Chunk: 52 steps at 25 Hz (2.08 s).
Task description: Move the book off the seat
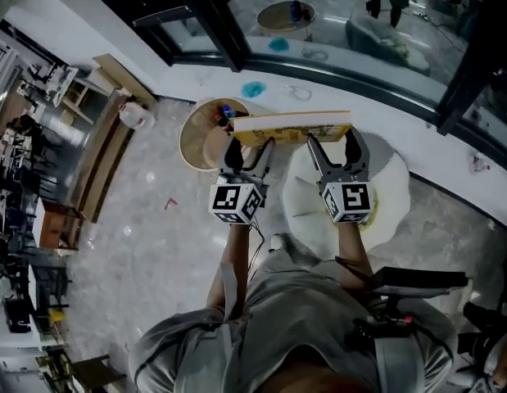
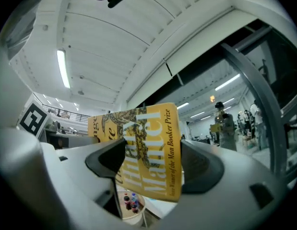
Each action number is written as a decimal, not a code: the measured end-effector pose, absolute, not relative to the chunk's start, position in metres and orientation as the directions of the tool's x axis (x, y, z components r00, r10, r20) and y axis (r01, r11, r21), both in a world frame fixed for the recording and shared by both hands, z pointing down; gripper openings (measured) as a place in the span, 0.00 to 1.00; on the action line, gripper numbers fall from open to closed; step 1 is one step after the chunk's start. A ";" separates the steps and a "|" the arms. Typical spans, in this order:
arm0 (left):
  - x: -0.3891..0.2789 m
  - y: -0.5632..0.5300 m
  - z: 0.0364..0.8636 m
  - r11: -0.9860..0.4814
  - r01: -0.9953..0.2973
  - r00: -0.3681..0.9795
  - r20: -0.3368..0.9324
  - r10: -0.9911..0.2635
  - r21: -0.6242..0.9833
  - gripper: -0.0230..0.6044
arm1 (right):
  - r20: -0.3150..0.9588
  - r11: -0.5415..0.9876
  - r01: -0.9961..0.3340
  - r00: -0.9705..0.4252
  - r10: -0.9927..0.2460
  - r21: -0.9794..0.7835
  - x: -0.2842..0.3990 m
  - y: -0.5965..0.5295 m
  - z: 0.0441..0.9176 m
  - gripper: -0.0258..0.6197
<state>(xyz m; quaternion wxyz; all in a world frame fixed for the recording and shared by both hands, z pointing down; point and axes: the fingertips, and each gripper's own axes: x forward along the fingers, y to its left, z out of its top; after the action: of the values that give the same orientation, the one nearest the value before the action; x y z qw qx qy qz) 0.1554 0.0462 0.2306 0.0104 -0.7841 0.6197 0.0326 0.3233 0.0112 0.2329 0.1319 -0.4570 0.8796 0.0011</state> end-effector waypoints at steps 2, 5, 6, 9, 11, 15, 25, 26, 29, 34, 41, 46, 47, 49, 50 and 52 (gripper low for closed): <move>0.128 0.059 0.231 -0.170 -0.985 0.168 -0.058 -0.984 0.019 0.61 | -0.240 0.626 -0.770 -0.590 -0.771 -0.121 0.294 0.015 0.233 0.57; 0.095 0.076 0.230 -0.109 -0.994 0.108 -0.066 -0.992 0.020 0.61 | -0.247 0.675 -0.728 -0.636 -0.731 -0.120 0.258 0.023 0.232 0.57; 0.086 0.080 0.230 -0.098 -0.995 0.096 -0.069 -0.993 0.025 0.61 | -0.247 0.684 -0.721 -0.647 -0.721 -0.110 0.249 0.025 0.231 0.57; 0.063 0.083 0.232 -0.088 -0.995 0.084 -0.083 -0.993 0.046 0.61 | -0.241 0.691 -0.718 -0.659 -0.713 -0.082 0.225 0.025 0.227 0.57; 0.048 0.078 0.233 -0.100 -0.993 0.094 -0.099 -0.991 0.062 0.61 | -0.236 0.685 -0.726 -0.656 -0.717 -0.065 0.210 0.022 0.226 0.57; 0.014 0.064 0.233 -0.130 -0.988 0.119 -0.134 -0.984 0.079 0.61 | -0.225 0.654 -0.756 -0.632 -0.742 -0.032 0.179 0.015 0.223 0.57; -0.095 0.034 0.238 -0.182 -0.978 0.163 -0.169 -0.972 0.102 0.61 | -0.192 0.593 -0.804 -0.588 -0.786 0.035 0.071 -0.004 0.219 0.57; -0.109 0.033 0.241 -0.180 -0.978 0.161 -0.165 -0.973 0.108 0.61 | -0.186 0.593 -0.804 -0.589 -0.787 0.037 0.057 -0.005 0.222 0.57; -0.155 0.033 0.248 -0.172 -0.978 0.153 -0.153 -0.976 0.117 0.61 | -0.168 0.602 -0.798 -0.598 -0.783 0.034 0.010 -0.008 0.228 0.57; -0.223 0.039 0.257 -0.154 -0.979 0.135 -0.140 -0.981 0.132 0.61 | -0.151 0.617 -0.786 -0.616 -0.773 0.044 -0.059 -0.005 0.236 0.57; -0.287 0.048 0.285 -0.121 -0.974 0.101 -0.115 -0.988 0.191 0.61 | -0.083 0.637 -0.769 -0.640 -0.764 0.061 -0.124 -0.001 0.260 0.57; -0.315 0.040 0.293 -0.081 -0.971 0.056 -0.115 -0.992 0.225 0.61 | -0.053 0.661 -0.746 -0.665 -0.745 0.081 -0.155 -0.015 0.263 0.57; -0.322 0.039 0.292 -0.070 -0.972 0.044 -0.118 -0.992 0.225 0.61 | -0.051 0.669 -0.739 -0.674 -0.737 0.084 -0.163 -0.018 0.262 0.57; -0.338 0.038 0.293 -0.041 -0.973 0.014 -0.119 -0.993 0.228 0.61 | -0.047 0.690 -0.719 -0.694 -0.718 0.081 -0.181 -0.024 0.264 0.57; -0.346 0.038 0.295 -0.023 -0.973 -0.004 -0.116 -0.993 0.230 0.61 | -0.044 0.703 -0.707 -0.706 -0.706 0.074 -0.190 -0.027 0.267 0.57; -0.365 0.040 0.301 0.019 -0.974 -0.045 -0.109 -0.993 0.227 0.61 | -0.041 0.733 -0.678 -0.735 -0.677 0.052 -0.210 -0.033 0.275 0.57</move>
<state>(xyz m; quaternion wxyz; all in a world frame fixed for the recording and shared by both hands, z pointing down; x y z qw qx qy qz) -0.3645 0.0396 0.3006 -0.0401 -0.6897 0.7128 0.1206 -0.2105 -0.0326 0.2753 0.0097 -0.3641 0.9308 0.0316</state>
